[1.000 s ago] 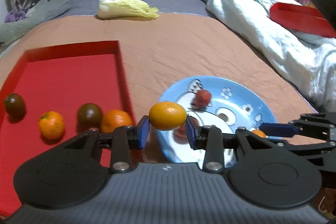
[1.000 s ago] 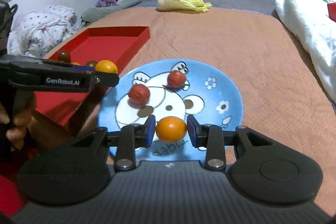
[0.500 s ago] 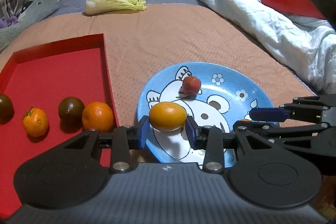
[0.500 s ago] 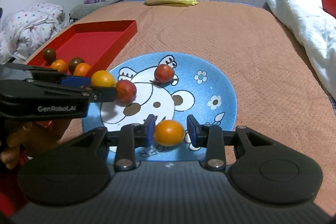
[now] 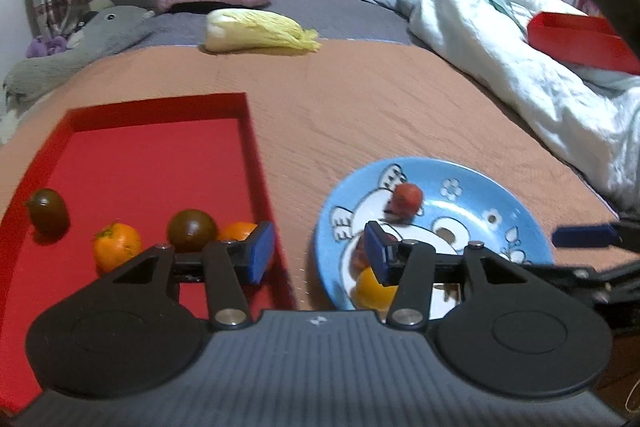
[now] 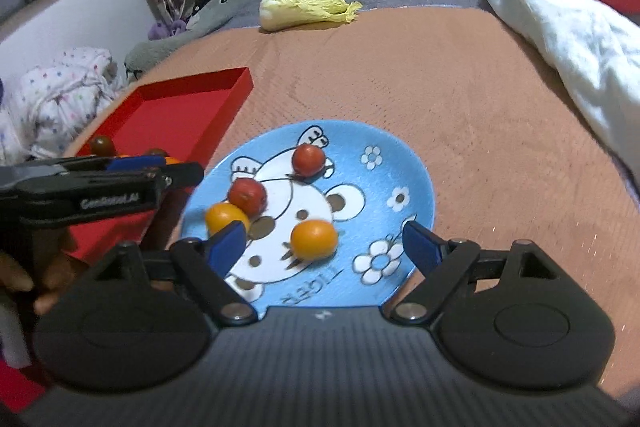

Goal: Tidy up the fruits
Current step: 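Open both tools to release the citrus fruits onto the plate, then grasp the leafy mandarin with the left tool while the right tool grasps another mandarin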

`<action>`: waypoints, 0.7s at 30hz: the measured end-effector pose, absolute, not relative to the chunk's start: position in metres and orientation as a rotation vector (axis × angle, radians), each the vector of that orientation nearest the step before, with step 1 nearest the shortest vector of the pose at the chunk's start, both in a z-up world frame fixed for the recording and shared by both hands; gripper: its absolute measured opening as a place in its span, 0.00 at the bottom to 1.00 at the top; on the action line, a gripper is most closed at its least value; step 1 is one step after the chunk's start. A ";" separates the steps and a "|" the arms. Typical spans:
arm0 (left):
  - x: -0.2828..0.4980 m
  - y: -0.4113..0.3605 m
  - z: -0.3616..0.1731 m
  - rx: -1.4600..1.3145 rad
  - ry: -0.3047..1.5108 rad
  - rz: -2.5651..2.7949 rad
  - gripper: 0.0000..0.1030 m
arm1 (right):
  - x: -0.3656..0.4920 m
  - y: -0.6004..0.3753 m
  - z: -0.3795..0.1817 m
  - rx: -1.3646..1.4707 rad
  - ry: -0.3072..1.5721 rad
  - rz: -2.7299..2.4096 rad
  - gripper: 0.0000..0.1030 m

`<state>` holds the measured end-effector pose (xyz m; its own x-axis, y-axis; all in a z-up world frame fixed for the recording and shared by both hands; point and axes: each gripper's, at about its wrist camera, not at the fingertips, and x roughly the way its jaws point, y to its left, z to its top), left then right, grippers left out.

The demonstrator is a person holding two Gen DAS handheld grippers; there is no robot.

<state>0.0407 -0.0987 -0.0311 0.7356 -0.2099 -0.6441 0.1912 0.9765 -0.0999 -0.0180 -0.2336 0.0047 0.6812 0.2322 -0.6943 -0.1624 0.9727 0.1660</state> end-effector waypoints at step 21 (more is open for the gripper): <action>0.029 -0.053 -0.016 -0.094 0.680 -0.086 0.64 | -0.023 -0.182 0.027 -0.166 0.687 0.164 0.85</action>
